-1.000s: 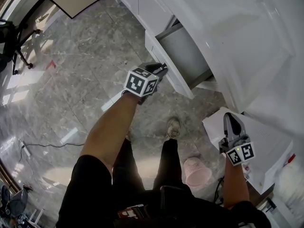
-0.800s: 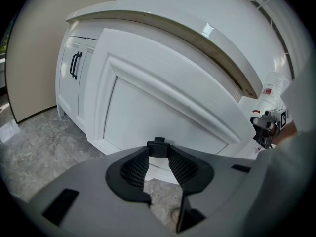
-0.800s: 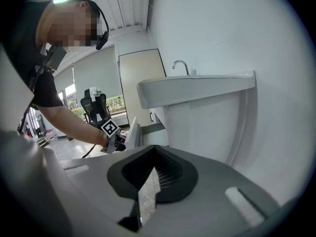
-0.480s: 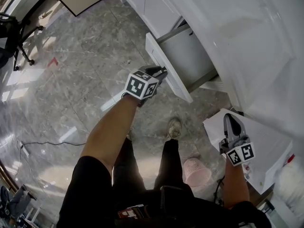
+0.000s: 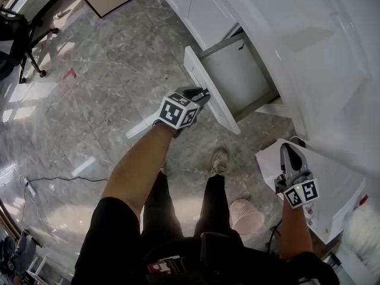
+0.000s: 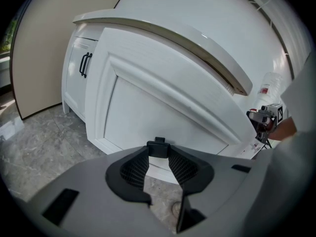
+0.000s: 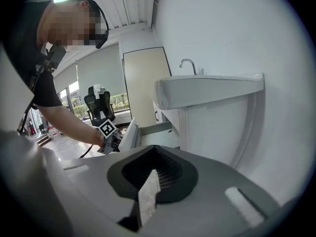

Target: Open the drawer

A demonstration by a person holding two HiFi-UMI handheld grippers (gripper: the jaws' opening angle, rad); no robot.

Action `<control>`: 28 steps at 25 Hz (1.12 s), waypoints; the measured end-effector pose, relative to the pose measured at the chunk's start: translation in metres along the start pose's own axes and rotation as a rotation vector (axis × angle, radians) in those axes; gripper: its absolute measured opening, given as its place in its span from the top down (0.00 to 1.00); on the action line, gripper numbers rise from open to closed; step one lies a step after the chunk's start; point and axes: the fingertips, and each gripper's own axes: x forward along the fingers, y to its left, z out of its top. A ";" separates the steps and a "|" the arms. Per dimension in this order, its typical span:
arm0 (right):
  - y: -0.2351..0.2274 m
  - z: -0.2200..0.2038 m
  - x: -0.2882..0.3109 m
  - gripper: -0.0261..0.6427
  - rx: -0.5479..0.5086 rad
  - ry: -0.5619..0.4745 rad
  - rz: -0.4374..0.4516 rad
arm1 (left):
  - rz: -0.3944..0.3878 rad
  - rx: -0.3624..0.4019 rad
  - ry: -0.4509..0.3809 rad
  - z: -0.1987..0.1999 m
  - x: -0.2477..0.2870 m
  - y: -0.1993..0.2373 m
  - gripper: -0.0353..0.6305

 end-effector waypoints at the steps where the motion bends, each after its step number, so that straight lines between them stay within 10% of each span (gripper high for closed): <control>1: 0.002 0.000 0.001 0.97 -0.001 0.002 0.002 | 0.000 0.000 0.001 -0.001 -0.002 0.000 0.76; 28: 0.022 0.006 0.006 0.97 -0.021 0.004 0.016 | -0.019 0.009 -0.007 -0.018 -0.031 0.004 0.79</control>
